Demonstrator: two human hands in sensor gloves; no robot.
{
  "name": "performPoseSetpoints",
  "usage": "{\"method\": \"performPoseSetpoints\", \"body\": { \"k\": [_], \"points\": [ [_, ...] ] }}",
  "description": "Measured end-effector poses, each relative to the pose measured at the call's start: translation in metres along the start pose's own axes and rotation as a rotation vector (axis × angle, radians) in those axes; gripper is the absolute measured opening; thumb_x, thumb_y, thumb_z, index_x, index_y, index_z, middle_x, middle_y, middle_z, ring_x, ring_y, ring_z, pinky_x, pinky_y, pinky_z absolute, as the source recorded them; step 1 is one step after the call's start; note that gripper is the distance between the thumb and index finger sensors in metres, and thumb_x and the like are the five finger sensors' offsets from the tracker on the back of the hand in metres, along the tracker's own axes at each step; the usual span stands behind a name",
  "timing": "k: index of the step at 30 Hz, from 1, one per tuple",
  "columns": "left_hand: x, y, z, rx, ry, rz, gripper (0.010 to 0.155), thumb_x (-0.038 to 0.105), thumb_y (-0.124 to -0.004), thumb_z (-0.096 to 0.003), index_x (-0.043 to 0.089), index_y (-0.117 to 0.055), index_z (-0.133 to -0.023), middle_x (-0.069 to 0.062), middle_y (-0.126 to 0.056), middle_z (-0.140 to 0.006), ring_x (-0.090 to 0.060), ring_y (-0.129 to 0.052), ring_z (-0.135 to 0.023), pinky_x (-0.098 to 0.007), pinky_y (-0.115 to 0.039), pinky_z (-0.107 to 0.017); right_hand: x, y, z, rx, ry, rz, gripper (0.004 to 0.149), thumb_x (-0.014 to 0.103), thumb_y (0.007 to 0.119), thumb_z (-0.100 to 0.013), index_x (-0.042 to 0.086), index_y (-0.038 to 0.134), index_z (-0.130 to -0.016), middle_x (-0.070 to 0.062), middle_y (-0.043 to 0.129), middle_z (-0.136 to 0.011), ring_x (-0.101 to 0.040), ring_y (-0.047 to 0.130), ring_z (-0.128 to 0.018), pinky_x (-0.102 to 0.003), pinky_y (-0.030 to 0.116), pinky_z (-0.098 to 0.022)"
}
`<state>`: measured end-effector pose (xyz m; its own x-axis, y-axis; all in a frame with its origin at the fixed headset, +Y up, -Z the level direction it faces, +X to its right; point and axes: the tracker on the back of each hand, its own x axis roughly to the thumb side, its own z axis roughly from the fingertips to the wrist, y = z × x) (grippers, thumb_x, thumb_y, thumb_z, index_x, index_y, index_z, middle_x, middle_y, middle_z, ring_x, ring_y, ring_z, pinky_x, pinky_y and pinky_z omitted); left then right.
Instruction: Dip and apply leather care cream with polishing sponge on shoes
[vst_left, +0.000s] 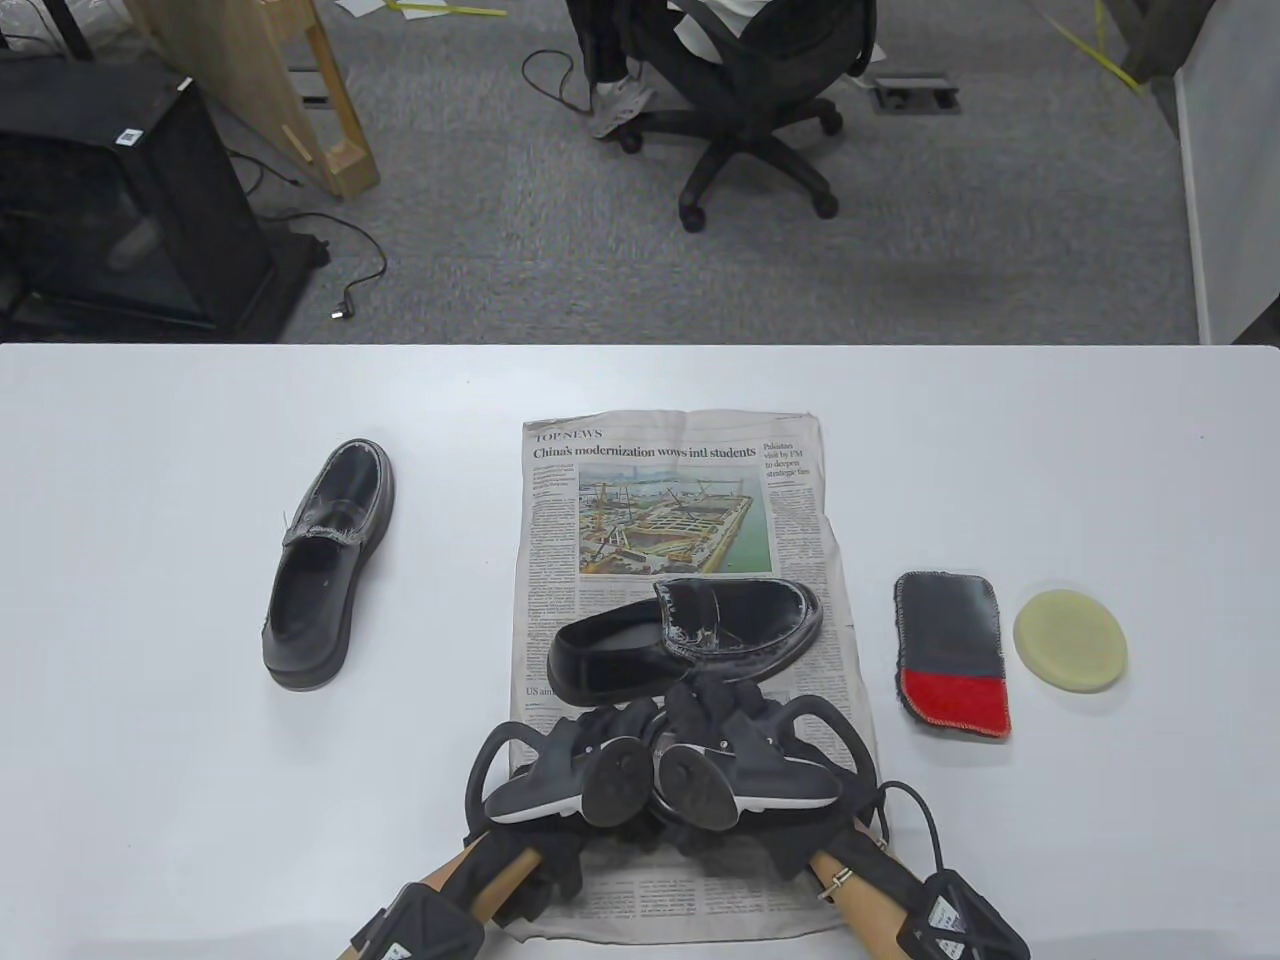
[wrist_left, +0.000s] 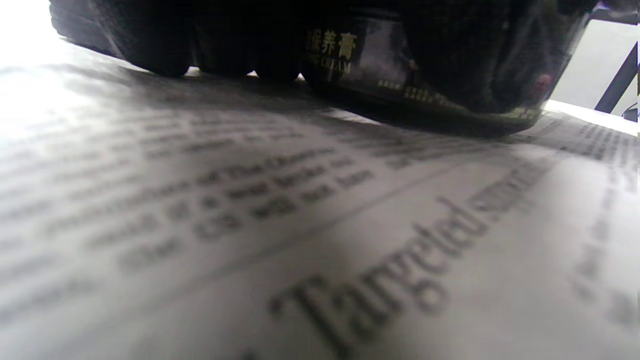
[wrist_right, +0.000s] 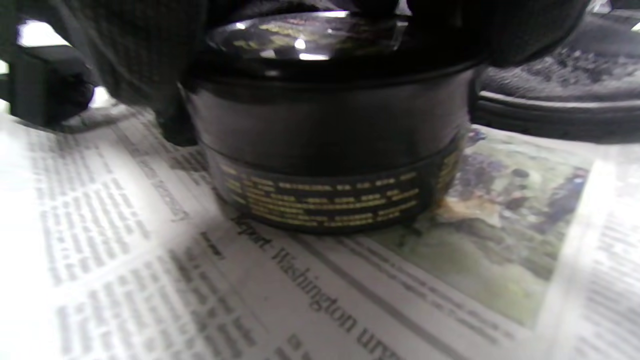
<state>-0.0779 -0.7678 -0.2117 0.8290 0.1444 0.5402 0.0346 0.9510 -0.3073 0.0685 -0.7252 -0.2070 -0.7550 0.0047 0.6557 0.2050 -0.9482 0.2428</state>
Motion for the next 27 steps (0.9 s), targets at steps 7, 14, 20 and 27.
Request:
{"method": "performPoseSetpoints", "body": {
  "k": [7, 14, 20, 27],
  "points": [
    [-0.003, 0.002, 0.002, 0.049, 0.028, -0.055, 0.114, 0.062, -0.086, -0.03, 0.006, -0.036, -0.116, -0.011, -0.067, -0.113, -0.031, -0.072, -0.101, -0.049, -0.068, -0.073, 0.006, 0.005, 0.008, -0.055, 0.066, 0.073, 0.099, 0.072, 0.061, -0.044, 0.015, 0.031, -0.119, -0.031, 0.033, -0.122, -0.064, 0.049, -0.1, -0.071, 0.053, -0.07],
    [-0.003, 0.002, 0.002, 0.037, 0.017, -0.048, 0.115, 0.062, -0.086, -0.0299, 0.005, -0.035, -0.117, -0.012, -0.067, -0.114, -0.031, -0.073, -0.1, -0.047, -0.071, -0.072, 0.001, 0.006, 0.01, -0.073, -0.06, -0.128, 0.086, 0.057, 0.079, -0.044, 0.028, 0.04, -0.114, -0.015, 0.031, -0.124, -0.062, 0.035, -0.107, -0.066, 0.047, -0.073],
    [-0.008, 0.0, 0.003, 0.009, -0.004, 0.043, 0.114, 0.06, -0.086, -0.0339, 0.005, -0.031, -0.117, -0.016, -0.058, -0.118, -0.039, -0.061, -0.107, -0.059, -0.061, -0.074, 0.009, 0.009, 0.013, -0.055, 0.061, 0.095, 0.118, 0.074, 0.054, -0.045, -0.008, 0.016, -0.12, -0.051, 0.02, -0.113, -0.071, 0.038, -0.096, -0.075, 0.048, -0.067],
    [-0.008, -0.002, 0.001, -0.009, 0.002, 0.059, 0.111, 0.059, -0.085, -0.0335, 0.003, -0.038, -0.117, -0.027, -0.049, -0.119, -0.051, -0.052, -0.104, -0.065, -0.056, -0.074, 0.008, 0.008, 0.007, -0.033, -0.025, -0.037, 0.107, 0.062, 0.075, -0.045, 0.006, 0.023, -0.12, -0.042, 0.023, -0.117, -0.07, 0.035, -0.099, -0.074, 0.046, -0.069]
  ]
}}
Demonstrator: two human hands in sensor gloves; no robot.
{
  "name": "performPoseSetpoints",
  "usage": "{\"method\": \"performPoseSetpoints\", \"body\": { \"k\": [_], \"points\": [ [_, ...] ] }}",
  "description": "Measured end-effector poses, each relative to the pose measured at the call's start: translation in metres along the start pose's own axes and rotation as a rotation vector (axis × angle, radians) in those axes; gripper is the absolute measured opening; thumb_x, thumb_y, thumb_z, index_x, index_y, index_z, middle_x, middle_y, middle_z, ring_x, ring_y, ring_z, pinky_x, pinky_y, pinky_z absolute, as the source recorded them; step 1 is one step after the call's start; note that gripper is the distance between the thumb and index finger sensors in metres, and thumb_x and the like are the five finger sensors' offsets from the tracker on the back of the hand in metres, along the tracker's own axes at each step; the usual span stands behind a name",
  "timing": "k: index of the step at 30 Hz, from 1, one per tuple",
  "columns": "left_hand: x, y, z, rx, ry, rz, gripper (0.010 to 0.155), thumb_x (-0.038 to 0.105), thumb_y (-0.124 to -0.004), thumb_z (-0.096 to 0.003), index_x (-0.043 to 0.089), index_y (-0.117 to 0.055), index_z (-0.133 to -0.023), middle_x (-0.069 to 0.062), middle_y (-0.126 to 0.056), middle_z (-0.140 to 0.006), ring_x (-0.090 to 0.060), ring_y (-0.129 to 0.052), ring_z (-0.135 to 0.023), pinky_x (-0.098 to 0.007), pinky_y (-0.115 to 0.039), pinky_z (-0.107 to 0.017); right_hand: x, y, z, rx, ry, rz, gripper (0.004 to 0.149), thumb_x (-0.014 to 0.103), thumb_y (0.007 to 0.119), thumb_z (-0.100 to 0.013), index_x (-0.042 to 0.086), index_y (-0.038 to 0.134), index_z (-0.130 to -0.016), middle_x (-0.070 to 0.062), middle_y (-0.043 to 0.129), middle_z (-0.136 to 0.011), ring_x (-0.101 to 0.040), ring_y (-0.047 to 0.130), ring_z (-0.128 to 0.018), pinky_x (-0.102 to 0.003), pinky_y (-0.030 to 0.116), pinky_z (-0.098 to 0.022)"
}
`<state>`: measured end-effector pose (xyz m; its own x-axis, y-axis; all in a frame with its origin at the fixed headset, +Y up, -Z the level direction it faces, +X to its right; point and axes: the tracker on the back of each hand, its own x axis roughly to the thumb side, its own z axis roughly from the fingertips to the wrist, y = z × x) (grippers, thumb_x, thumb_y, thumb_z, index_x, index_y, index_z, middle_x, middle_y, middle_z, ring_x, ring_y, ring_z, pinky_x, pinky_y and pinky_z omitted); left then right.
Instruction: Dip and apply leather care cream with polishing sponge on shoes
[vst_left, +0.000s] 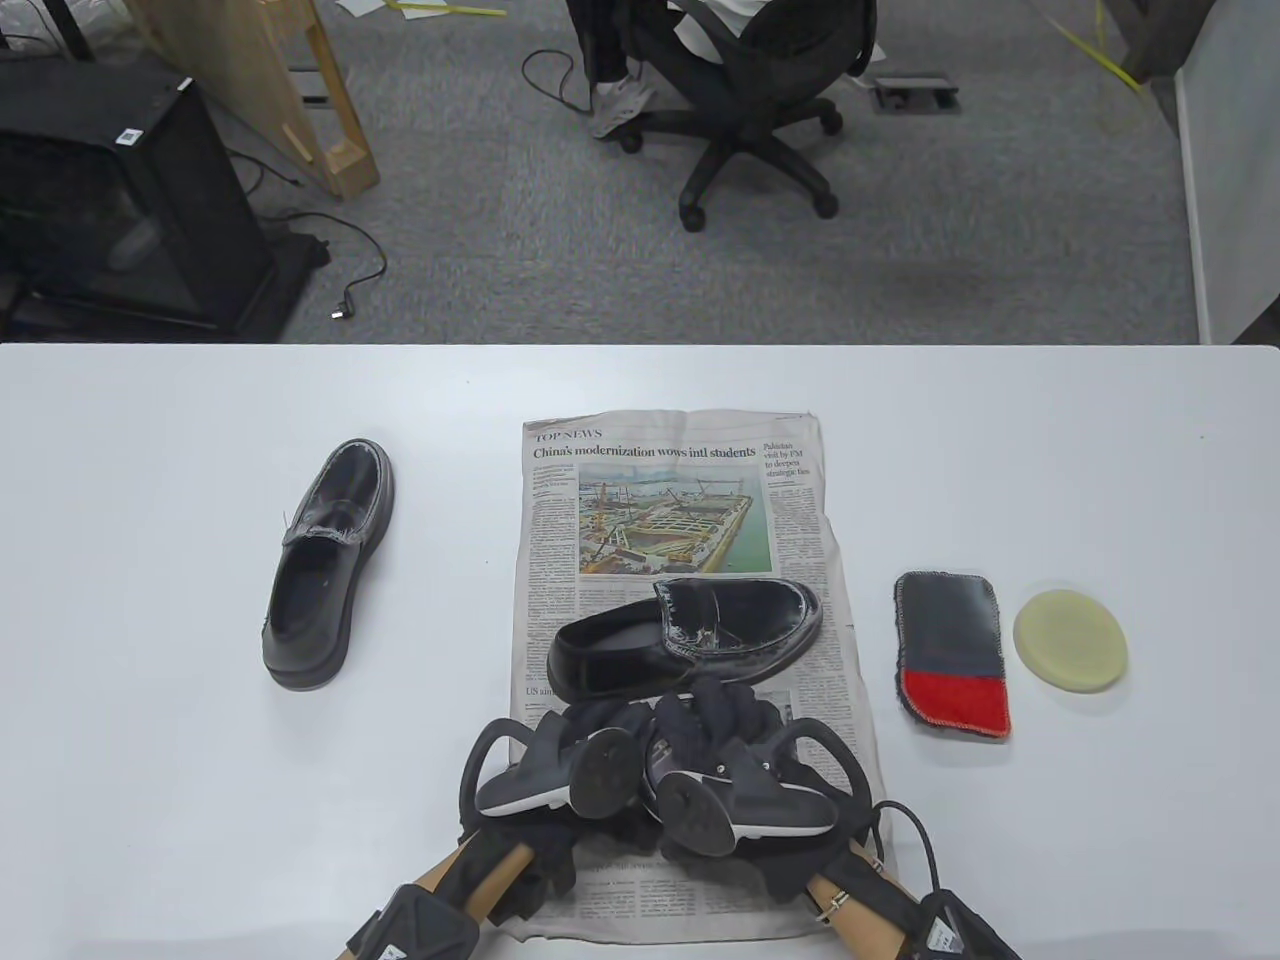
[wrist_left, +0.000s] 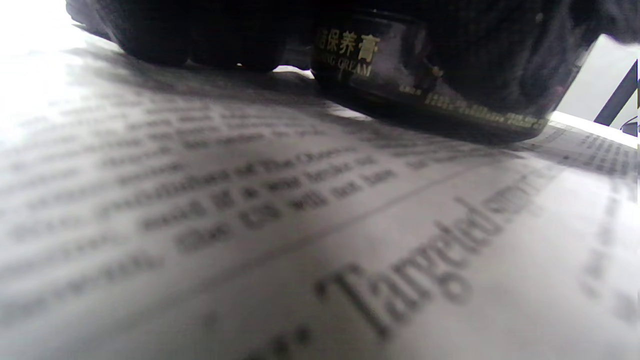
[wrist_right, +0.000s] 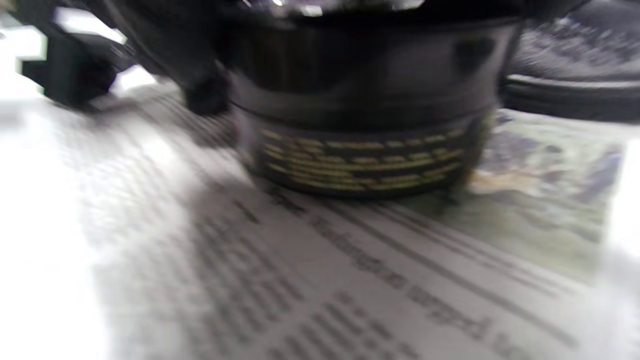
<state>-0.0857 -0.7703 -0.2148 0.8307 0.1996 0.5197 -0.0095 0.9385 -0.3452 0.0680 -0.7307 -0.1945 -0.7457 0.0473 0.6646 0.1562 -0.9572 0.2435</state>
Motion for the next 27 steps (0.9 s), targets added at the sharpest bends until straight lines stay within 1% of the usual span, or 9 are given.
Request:
{"method": "performPoseSetpoints", "body": {
  "k": [2, 4, 9, 11, 15, 20, 23, 25, 27],
  "points": [
    [0.0, 0.0, 0.0, -0.003, -0.003, 0.003, 0.111, 0.059, -0.085, -0.034, 0.003, -0.038, -0.117, -0.027, -0.049, -0.119, -0.051, -0.051, -0.104, -0.065, -0.055, -0.074, -0.006, -0.002, 0.004, -0.015, -0.037, -0.109, 0.094, 0.055, 0.077, -0.048, 0.016, 0.03, -0.119, -0.032, 0.023, -0.122, -0.067, 0.029, -0.103, -0.073, 0.043, -0.069],
    [0.0, 0.0, 0.0, 0.0, -0.003, 0.003, 0.111, 0.06, -0.084, -0.0344, 0.003, -0.037, -0.117, -0.027, -0.049, -0.119, -0.051, -0.051, -0.104, -0.065, -0.055, -0.074, -0.006, -0.001, 0.007, -0.034, -0.006, -0.13, 0.103, 0.063, 0.07, -0.049, 0.004, 0.026, -0.121, -0.042, 0.018, -0.118, -0.069, 0.027, -0.1, -0.075, 0.042, -0.068],
    [0.0, 0.0, 0.0, 0.0, -0.001, 0.003, 0.111, 0.06, -0.084, -0.0346, 0.004, -0.037, -0.117, -0.027, -0.048, -0.119, -0.051, -0.05, -0.104, -0.065, -0.055, -0.074, 0.009, 0.006, 0.0, -0.051, 0.099, 0.182, 0.115, 0.073, 0.052, -0.047, -0.014, 0.027, -0.118, -0.047, 0.033, -0.114, -0.069, 0.046, -0.093, -0.07, 0.055, -0.068],
    [-0.001, 0.0, 0.0, -0.002, 0.0, 0.007, 0.111, 0.06, -0.085, -0.0342, 0.004, -0.037, -0.117, -0.026, -0.048, -0.119, -0.051, -0.05, -0.104, -0.065, -0.055, -0.074, 0.011, 0.003, -0.001, -0.061, 0.086, 0.192, 0.113, 0.072, 0.058, -0.046, -0.012, 0.033, -0.118, -0.043, 0.037, -0.116, -0.067, 0.051, -0.096, -0.068, 0.058, -0.069],
    [-0.001, 0.0, 0.0, -0.005, -0.002, 0.004, 0.111, 0.06, -0.084, -0.0344, 0.004, -0.037, -0.117, -0.026, -0.048, -0.12, -0.05, -0.05, -0.105, -0.064, -0.054, -0.074, 0.001, -0.004, 0.002, -0.087, -0.017, -0.032, 0.098, 0.059, 0.075, -0.046, 0.007, 0.034, -0.118, -0.024, 0.035, -0.122, -0.049, 0.037, -0.11, -0.056, 0.049, -0.075],
    [-0.001, -0.001, 0.0, -0.008, -0.005, 0.009, 0.11, 0.06, -0.084, -0.0354, 0.004, -0.036, -0.117, -0.025, -0.047, -0.12, -0.049, -0.05, -0.106, -0.063, -0.054, -0.075, -0.001, -0.009, 0.012, -0.149, 0.056, -0.005, 0.108, 0.07, 0.058, -0.049, -0.007, 0.029, -0.119, -0.037, 0.038, -0.118, -0.057, 0.049, -0.104, -0.057, 0.058, -0.071],
    [-0.001, -0.001, 0.001, -0.007, -0.003, 0.012, 0.11, 0.06, -0.084, -0.0354, 0.004, -0.036, -0.117, -0.025, -0.047, -0.121, -0.05, -0.05, -0.105, -0.063, -0.054, -0.074, 0.003, 0.001, 0.004, -0.067, 0.111, 0.16, 0.112, 0.075, 0.05, -0.047, -0.011, 0.037, -0.118, -0.041, 0.043, -0.116, -0.062, 0.059, -0.097, -0.062, 0.064, -0.069],
    [-0.001, -0.001, 0.0, -0.007, -0.001, 0.009, 0.11, 0.06, -0.084, -0.0353, 0.004, -0.036, -0.117, -0.025, -0.047, -0.121, -0.049, -0.05, -0.105, -0.063, -0.054, -0.075, 0.006, 0.001, 0.001, -0.101, 0.092, 0.185, 0.112, 0.075, 0.052, -0.046, -0.01, 0.035, -0.118, -0.04, 0.042, -0.116, -0.063, 0.056, -0.096, -0.063, 0.063, -0.07],
    [-0.001, -0.001, 0.001, -0.008, -0.002, 0.009, 0.11, 0.06, -0.084, -0.0352, 0.004, -0.036, -0.117, -0.025, -0.047, -0.121, -0.049, -0.05, -0.105, -0.063, -0.054, -0.075, 0.004, -0.003, 0.002, -0.052, 0.021, 0.074, 0.104, 0.067, 0.066, -0.047, -0.001, 0.033, -0.119, -0.033, 0.034, -0.12, -0.063, 0.045, -0.103, -0.066, 0.053, -0.073]
  ]
}}
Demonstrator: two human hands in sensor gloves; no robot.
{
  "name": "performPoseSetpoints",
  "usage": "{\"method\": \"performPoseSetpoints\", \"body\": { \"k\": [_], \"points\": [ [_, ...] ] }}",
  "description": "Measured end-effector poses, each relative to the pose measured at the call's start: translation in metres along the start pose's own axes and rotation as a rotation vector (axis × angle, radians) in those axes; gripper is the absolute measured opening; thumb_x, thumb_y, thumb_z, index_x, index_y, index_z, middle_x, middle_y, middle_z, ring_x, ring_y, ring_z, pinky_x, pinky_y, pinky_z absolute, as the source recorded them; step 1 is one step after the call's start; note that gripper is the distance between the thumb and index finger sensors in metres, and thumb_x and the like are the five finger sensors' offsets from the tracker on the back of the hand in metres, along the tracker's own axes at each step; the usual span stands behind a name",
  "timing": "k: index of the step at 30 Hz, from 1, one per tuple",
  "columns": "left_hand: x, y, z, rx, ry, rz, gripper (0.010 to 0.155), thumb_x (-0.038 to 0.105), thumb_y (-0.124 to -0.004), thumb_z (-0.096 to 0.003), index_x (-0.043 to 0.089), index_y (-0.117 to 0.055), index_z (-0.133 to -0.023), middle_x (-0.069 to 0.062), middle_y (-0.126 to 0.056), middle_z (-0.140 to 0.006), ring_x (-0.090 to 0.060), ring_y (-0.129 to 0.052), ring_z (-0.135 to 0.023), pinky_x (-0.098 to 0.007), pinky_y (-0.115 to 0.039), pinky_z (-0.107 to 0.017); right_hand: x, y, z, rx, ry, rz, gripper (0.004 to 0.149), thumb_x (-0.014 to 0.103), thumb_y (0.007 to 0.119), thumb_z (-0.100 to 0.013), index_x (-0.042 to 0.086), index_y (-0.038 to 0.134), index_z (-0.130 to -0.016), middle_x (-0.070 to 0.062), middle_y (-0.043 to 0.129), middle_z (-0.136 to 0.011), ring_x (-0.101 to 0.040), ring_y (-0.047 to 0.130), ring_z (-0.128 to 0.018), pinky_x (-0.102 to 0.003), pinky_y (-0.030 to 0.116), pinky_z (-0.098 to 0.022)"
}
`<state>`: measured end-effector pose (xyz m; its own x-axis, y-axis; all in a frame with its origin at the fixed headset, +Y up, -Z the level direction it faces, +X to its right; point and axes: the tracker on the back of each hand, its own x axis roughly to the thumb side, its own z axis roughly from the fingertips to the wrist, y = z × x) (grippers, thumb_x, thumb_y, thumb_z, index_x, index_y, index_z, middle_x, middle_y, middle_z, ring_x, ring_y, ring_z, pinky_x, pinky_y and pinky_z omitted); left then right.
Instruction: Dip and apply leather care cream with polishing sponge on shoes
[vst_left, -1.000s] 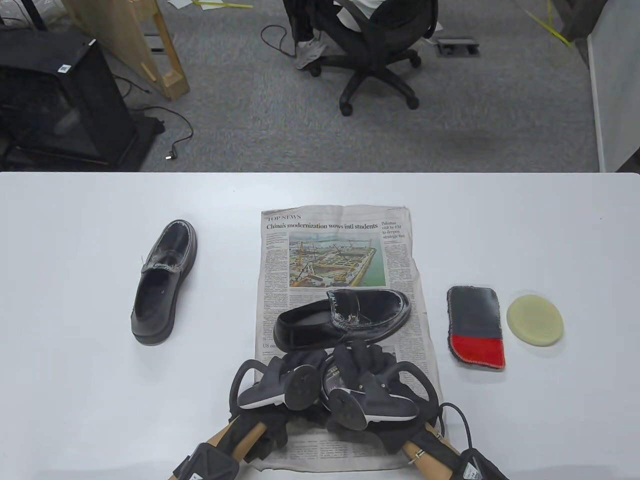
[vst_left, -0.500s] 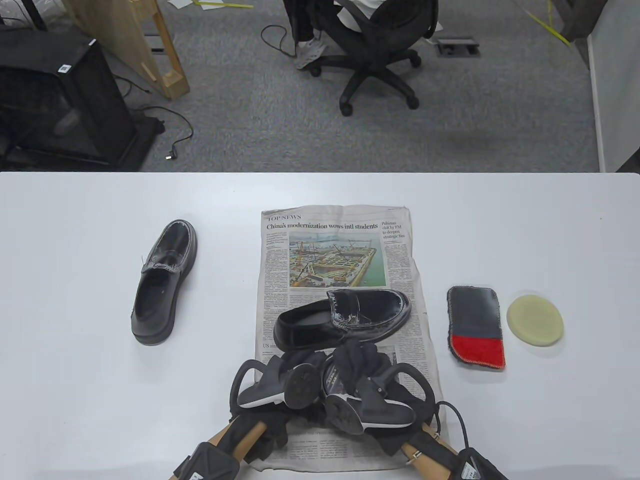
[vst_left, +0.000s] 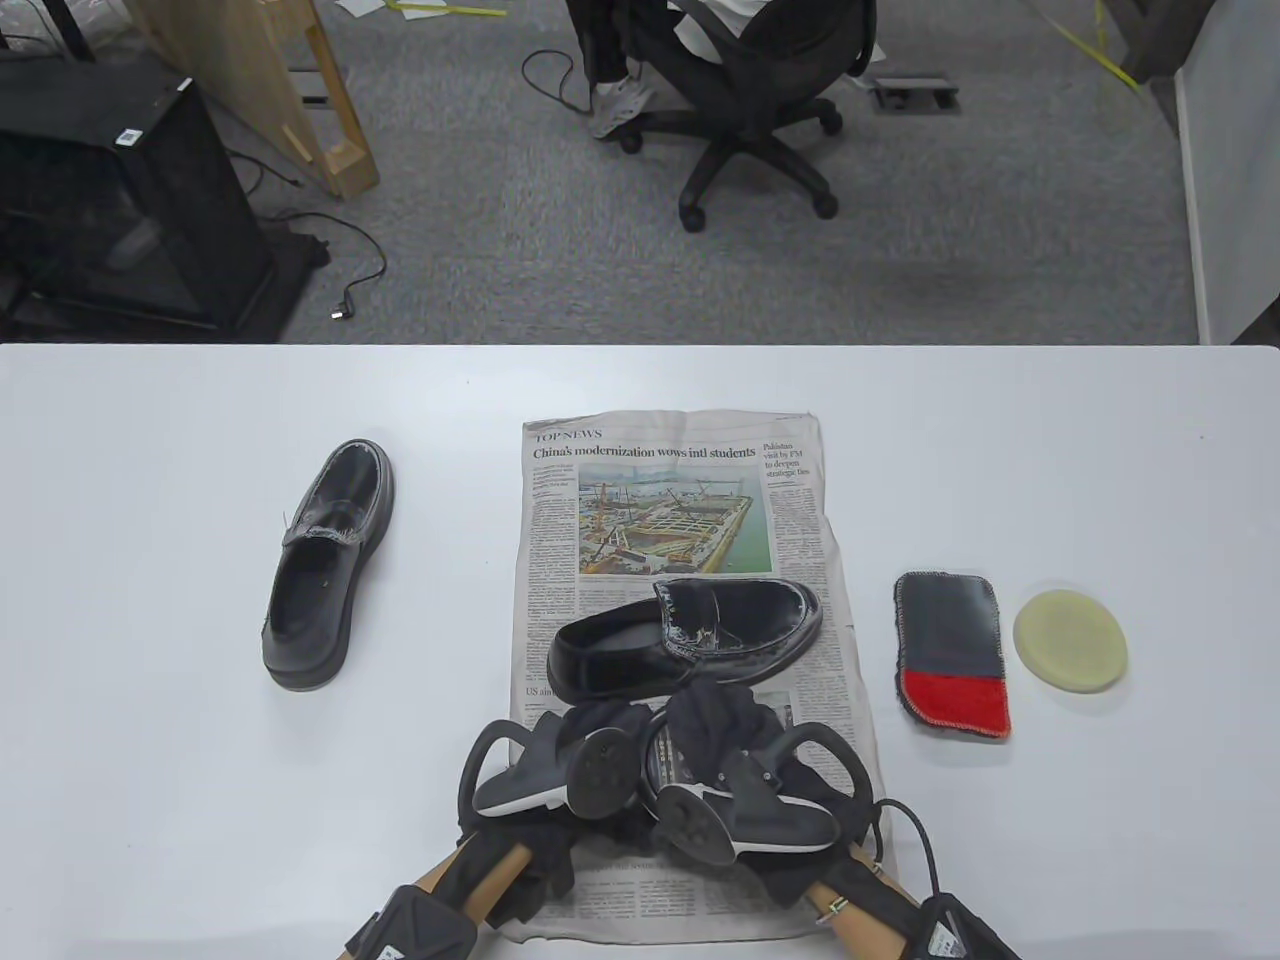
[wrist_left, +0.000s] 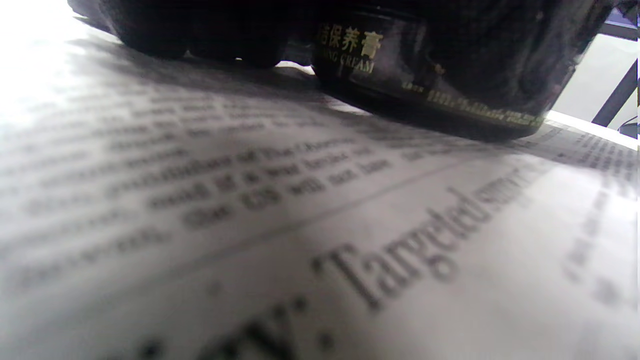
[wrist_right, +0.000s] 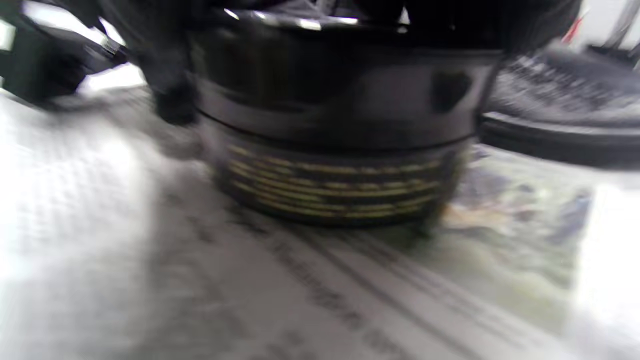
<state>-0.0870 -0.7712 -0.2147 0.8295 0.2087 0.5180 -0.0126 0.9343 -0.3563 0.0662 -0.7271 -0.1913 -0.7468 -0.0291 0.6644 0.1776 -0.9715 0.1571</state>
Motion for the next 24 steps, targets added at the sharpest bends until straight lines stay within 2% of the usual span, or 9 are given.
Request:
{"method": "performPoseSetpoints", "body": {
  "k": [3, 6, 8, 10, 14, 16, 19, 21, 24],
  "points": [
    [0.0, 0.0, 0.0, -0.001, -0.002, 0.001, 0.11, 0.06, -0.084, -0.0356, 0.004, -0.036, -0.117, -0.025, -0.047, -0.121, -0.049, -0.05, -0.106, -0.063, -0.053, -0.075, -0.007, -0.001, 0.004, -0.015, -0.085, -0.226, 0.084, 0.057, 0.073, -0.051, 0.018, 0.041, -0.117, -0.024, 0.029, -0.123, -0.058, 0.032, -0.108, -0.069, 0.042, -0.072],
    [0.0, 0.0, 0.0, -0.003, -0.005, 0.002, 0.11, 0.06, -0.084, -0.0361, 0.004, -0.035, -0.118, -0.026, -0.047, -0.121, -0.05, -0.049, -0.106, -0.063, -0.053, -0.075, -0.002, 0.0, 0.005, -0.041, 0.038, -0.016, 0.11, 0.072, 0.056, -0.048, -0.002, 0.022, -0.121, -0.044, 0.022, -0.118, -0.069, 0.04, -0.1, -0.074, 0.05, -0.069],
    [0.0, 0.0, 0.0, -0.003, -0.005, 0.001, 0.11, 0.06, -0.083, -0.0363, 0.004, -0.035, -0.118, -0.026, -0.046, -0.121, -0.05, -0.049, -0.105, -0.064, -0.053, -0.074, 0.003, 0.005, 0.0, 0.008, 0.06, 0.08, 0.114, 0.076, 0.049, -0.047, -0.007, 0.019, -0.12, -0.045, 0.032, -0.117, -0.067, 0.049, -0.098, -0.073, 0.055, -0.068],
    [0.0, 0.0, 0.0, -0.004, -0.006, 0.001, 0.11, 0.06, -0.083, -0.0364, 0.003, -0.035, -0.118, -0.026, -0.046, -0.121, -0.05, -0.049, -0.105, -0.063, -0.053, -0.075, 0.007, 0.008, -0.004, 0.021, 0.043, 0.077, 0.112, 0.072, 0.057, -0.046, -0.004, 0.02, -0.12, -0.044, 0.028, -0.117, -0.071, 0.042, -0.097, -0.073, 0.051, -0.069],
    [0.0, 0.0, 0.0, -0.005, -0.008, 0.005, 0.11, 0.06, -0.083, -0.0365, 0.004, -0.035, -0.118, -0.026, -0.046, -0.121, -0.05, -0.049, -0.106, -0.064, -0.053, -0.075, -0.006, -0.006, 0.004, -0.001, -0.085, -0.176, 0.082, 0.054, 0.079, -0.046, 0.031, 0.041, -0.114, -0.02, 0.031, -0.124, -0.059, 0.034, -0.107, -0.073, 0.042, -0.069],
    [0.0, 0.0, 0.0, -0.005, -0.007, 0.005, 0.11, 0.06, -0.083, -0.0364, 0.004, -0.035, -0.118, -0.026, -0.046, -0.121, -0.05, -0.049, -0.105, -0.064, -0.053, -0.074, -0.009, -0.006, 0.005, -0.027, -0.06, -0.223, 0.097, 0.059, 0.077, -0.045, 0.019, 0.029, -0.12, -0.032, 0.02, -0.121, -0.065, 0.026, -0.104, -0.076, 0.039, -0.067],
    [0.0, -0.001, 0.0, -0.004, -0.007, 0.005, 0.11, 0.06, -0.083, -0.0365, 0.003, -0.035, -0.118, -0.027, -0.046, -0.121, -0.05, -0.049, -0.105, -0.064, -0.053, -0.074, -0.007, 0.002, -0.001, 0.019, 0.042, -0.034, 0.116, 0.074, 0.056, -0.045, -0.003, 0.011, -0.12, -0.048, 0.019, -0.116, -0.072, 0.032, -0.1, -0.079, 0.043, -0.065],
    [0.0, -0.001, 0.0, -0.004, -0.007, 0.006, 0.11, 0.06, -0.083, -0.0366, 0.003, -0.035, -0.118, -0.026, -0.046, -0.121, -0.05, -0.049, -0.105, -0.064, -0.053, -0.074, -0.003, 0.011, -0.007, 0.092, 0.016, -0.037, 0.116, 0.074, 0.056, -0.045, -0.003, 0.012, -0.119, -0.048, 0.019, -0.116, -0.073, 0.033, -0.098, -0.078, 0.044, -0.065],
    [0.0, -0.001, 0.0, -0.004, -0.007, 0.009, 0.11, 0.06, -0.083, -0.0367, 0.003, -0.036, -0.118, -0.026, -0.046, -0.121, -0.05, -0.049, -0.105, -0.064, -0.053, -0.074, -0.006, 0.001, -0.003, 0.056, -0.014, -0.056, 0.102, 0.063, 0.074, -0.043, 0.019, 0.022, -0.119, -0.039, 0.017, -0.118, -0.071, 0.023, -0.099, -0.078, 0.042, -0.065]
  ]
}}
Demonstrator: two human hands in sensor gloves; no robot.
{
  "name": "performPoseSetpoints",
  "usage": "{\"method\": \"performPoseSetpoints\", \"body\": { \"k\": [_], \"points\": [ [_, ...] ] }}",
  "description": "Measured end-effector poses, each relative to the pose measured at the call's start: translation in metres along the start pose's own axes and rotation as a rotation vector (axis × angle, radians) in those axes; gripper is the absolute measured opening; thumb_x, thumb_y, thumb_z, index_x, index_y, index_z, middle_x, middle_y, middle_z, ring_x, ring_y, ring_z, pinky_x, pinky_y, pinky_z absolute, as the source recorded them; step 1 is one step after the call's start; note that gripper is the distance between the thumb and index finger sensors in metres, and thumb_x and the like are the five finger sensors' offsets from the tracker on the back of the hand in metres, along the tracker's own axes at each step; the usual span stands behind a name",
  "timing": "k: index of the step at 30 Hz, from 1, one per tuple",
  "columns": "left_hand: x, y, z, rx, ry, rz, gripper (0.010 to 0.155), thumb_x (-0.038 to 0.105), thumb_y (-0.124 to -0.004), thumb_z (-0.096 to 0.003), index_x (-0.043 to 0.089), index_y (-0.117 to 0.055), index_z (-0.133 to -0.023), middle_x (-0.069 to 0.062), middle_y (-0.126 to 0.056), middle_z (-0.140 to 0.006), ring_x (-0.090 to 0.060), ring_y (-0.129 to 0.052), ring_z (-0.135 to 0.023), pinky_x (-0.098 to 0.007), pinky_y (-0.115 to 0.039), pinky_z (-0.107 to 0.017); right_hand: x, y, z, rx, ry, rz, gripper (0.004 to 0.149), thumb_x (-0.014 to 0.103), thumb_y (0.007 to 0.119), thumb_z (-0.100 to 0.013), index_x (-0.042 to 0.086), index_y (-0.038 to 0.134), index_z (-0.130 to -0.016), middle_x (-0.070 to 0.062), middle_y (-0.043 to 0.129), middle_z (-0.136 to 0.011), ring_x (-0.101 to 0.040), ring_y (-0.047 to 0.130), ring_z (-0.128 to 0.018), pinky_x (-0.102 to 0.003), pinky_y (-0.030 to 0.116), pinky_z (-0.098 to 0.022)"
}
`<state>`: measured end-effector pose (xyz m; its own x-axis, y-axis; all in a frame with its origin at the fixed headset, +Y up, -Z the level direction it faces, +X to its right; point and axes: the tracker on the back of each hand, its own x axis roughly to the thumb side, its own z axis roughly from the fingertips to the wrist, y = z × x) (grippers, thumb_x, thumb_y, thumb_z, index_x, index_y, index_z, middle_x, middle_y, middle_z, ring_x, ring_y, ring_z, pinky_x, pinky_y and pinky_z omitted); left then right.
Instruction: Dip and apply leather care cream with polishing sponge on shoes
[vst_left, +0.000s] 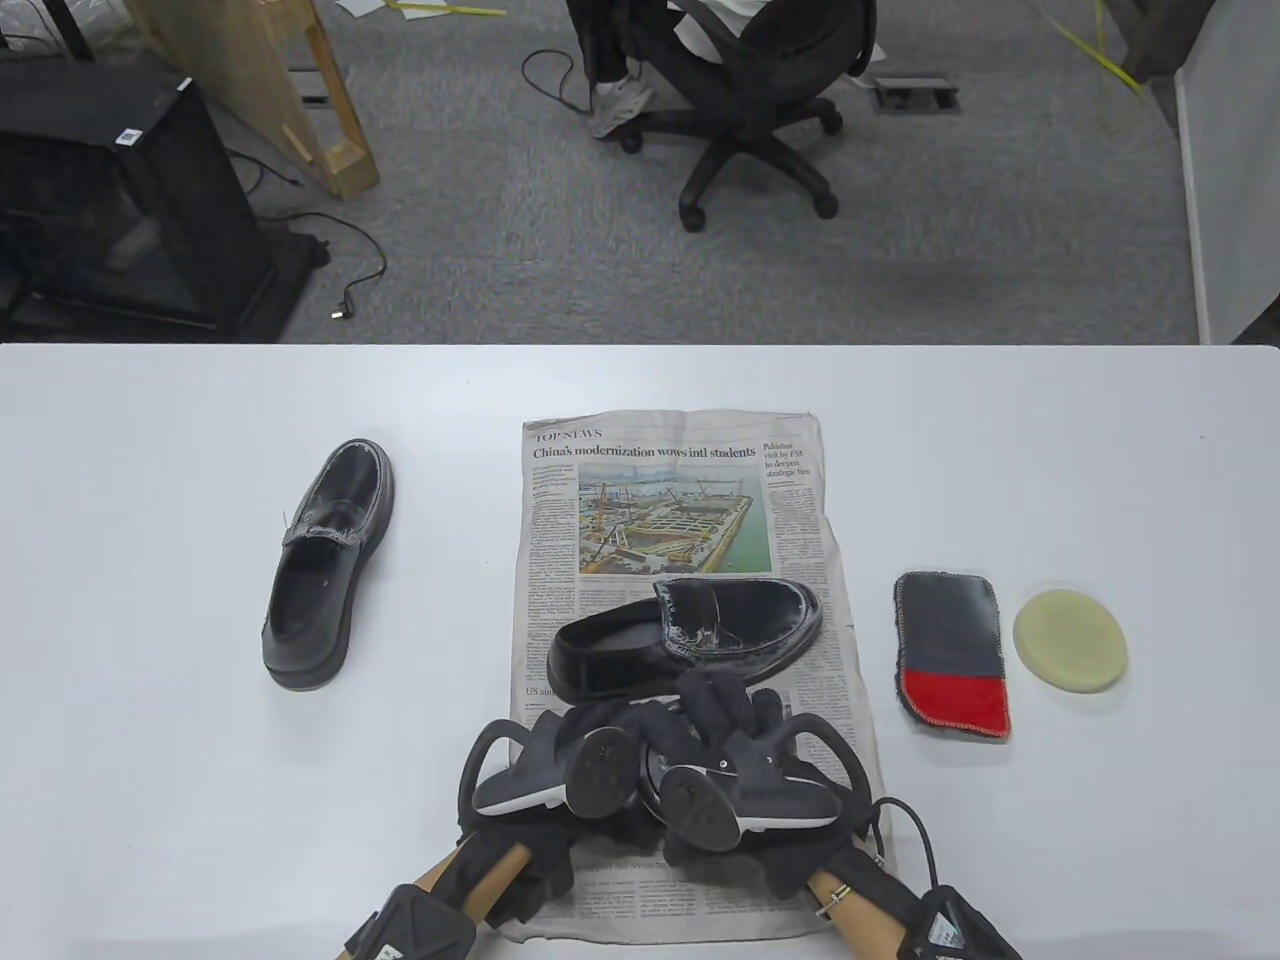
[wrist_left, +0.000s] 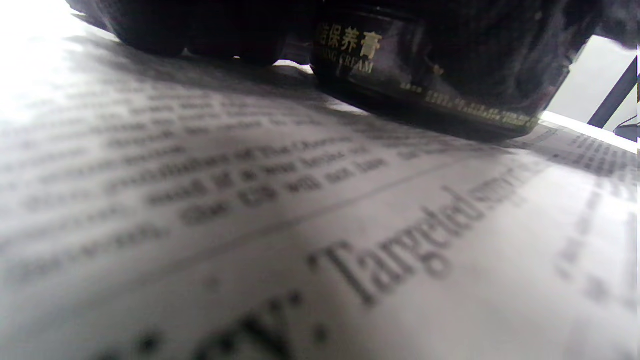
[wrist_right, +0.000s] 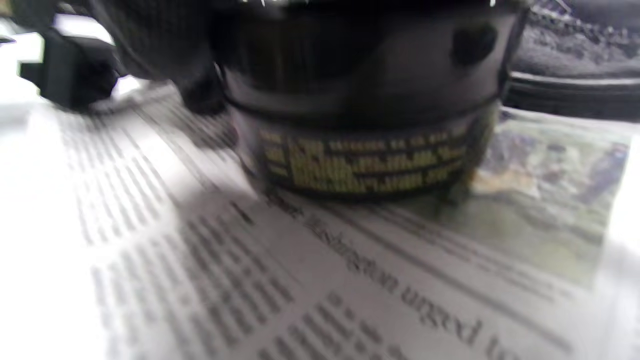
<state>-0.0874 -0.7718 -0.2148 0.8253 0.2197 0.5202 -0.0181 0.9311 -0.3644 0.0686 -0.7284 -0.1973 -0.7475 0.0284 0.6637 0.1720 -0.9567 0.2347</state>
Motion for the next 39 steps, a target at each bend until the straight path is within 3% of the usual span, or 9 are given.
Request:
{"method": "performPoseSetpoints", "body": {
  "k": [3, 6, 9, 16, 20, 24, 26, 32, 39],
  "points": [
    [0.0, 0.0, 0.0, -0.001, 0.0, 0.0, 0.11, 0.06, -0.083, -0.0368, 0.003, -0.035, -0.118, -0.026, -0.046, -0.121, -0.05, -0.049, -0.105, -0.064, -0.053, -0.074, -0.002, -0.004, 0.002, -0.022, -0.031, -0.133, 0.103, 0.061, 0.076, -0.044, 0.016, 0.024, -0.12, -0.044, 0.01, -0.115, -0.074, 0.02, -0.096, -0.079, 0.042, -0.063],
    [0.0, 0.0, 0.0, 0.001, 0.0, -0.001, 0.11, 0.06, -0.083, -0.0367, 0.004, -0.035, -0.118, -0.026, -0.046, -0.121, -0.05, -0.049, -0.105, -0.064, -0.053, -0.074, 0.0, 0.003, -0.006, 0.017, 0.057, 0.017, 0.12, 0.074, 0.06, -0.043, -0.002, 0.007, -0.118, -0.053, 0.011, -0.112, -0.079, 0.025, -0.094, -0.082, 0.045, -0.061],
    [0.0, 0.0, 0.0, 0.0, 0.002, -0.001, 0.11, 0.06, -0.083, -0.0367, 0.003, -0.035, -0.118, -0.027, -0.046, -0.121, -0.05, -0.049, -0.105, -0.064, -0.053, -0.074, 0.006, 0.008, -0.016, 0.069, 0.042, 0.024, 0.122, 0.073, 0.062, -0.044, -0.006, 0.004, -0.117, -0.056, 0.015, -0.111, -0.08, 0.036, -0.093, -0.08, 0.054, -0.062],
    [0.0, 0.0, 0.0, -0.003, -0.001, -0.001, 0.11, 0.06, -0.083, -0.0366, 0.004, -0.035, -0.118, -0.026, -0.046, -0.121, -0.05, -0.049, -0.106, -0.064, -0.053, -0.074, -0.007, -0.001, -0.014, 0.04, -0.019, -0.068, 0.124, 0.07, 0.075, -0.038, 0.004, 0.008, -0.119, -0.047, 0.02, -0.115, -0.072, 0.037, -0.097, -0.077, 0.05, -0.068],
    [0.0, 0.0, 0.0, -0.003, -0.001, 0.0, 0.11, 0.06, -0.083, -0.0367, 0.004, -0.035, -0.118, -0.026, -0.046, -0.121, -0.051, -0.049, -0.106, -0.064, -0.052, -0.074, -0.019, -0.024, 0.005, -0.071, 0.02, -0.089, 0.122, 0.07, 0.074, -0.038, 0.004, 0.011, -0.119, -0.048, 0.022, -0.114, -0.073, 0.039, -0.095, -0.077, 0.051, -0.067],
    [0.0, 0.0, 0.0, -0.004, -0.002, 0.0, 0.11, 0.06, -0.083, -0.037, 0.004, -0.035, -0.118, -0.026, -0.046, -0.121, -0.051, -0.049, -0.106, -0.064, -0.052, -0.074, -0.058, -0.041, 0.047, -0.17, 0.297, 0.031, 0.12, 0.07, 0.074, -0.038, 0.001, 0.02, -0.12, -0.051, 0.03, -0.112, -0.075, 0.046, -0.092, -0.078, 0.055, -0.064],
    [0.0, 0.0, 0.0, -0.006, -0.003, 0.0, 0.11, 0.06, -0.083, -0.0371, 0.004, -0.035, -0.118, -0.026, -0.045, -0.121, -0.051, -0.048, -0.106, -0.065, -0.052, -0.074, -0.098, -0.037, 0.075, -0.182, 0.543, 0.039, 0.12, 0.07, 0.075, -0.038, -0.001, 0.023, -0.12, -0.052, 0.033, -0.111, -0.076, 0.047, -0.091, -0.079, 0.056, -0.063],
    [0.0, 0.0, 0.0, -0.01, -0.004, -0.001, 0.11, 0.06, -0.083, -0.0373, 0.003, -0.035, -0.118, -0.027, -0.045, -0.121, -0.051, -0.048, -0.105, -0.065, -0.052, -0.074, -0.197, 0.017, 0.138, -0.021, 1.064, -0.158, 0.12, 0.066, 0.08, -0.038, -0.006, 0.029, -0.119, -0.057, 0.035, -0.107, -0.08, 0.048, -0.086, -0.082, 0.056, -0.058],
    [-0.002, 0.002, 0.001, -0.027, -0.024, 0.025, 0.112, 0.06, -0.083, -0.0375, 0.002, -0.032, -0.118, -0.029, -0.044, -0.121, -0.053, -0.047, -0.106, -0.066, -0.052, -0.074, -0.236, 0.074, 0.157, 0.165, 1.229, -0.412, 0.124, 0.064, 0.082, -0.035, -0.008, 0.023, -0.117, -0.058, 0.033, -0.106, -0.08, 0.046, -0.087, -0.081, 0.054, -0.059]
  ]
}}
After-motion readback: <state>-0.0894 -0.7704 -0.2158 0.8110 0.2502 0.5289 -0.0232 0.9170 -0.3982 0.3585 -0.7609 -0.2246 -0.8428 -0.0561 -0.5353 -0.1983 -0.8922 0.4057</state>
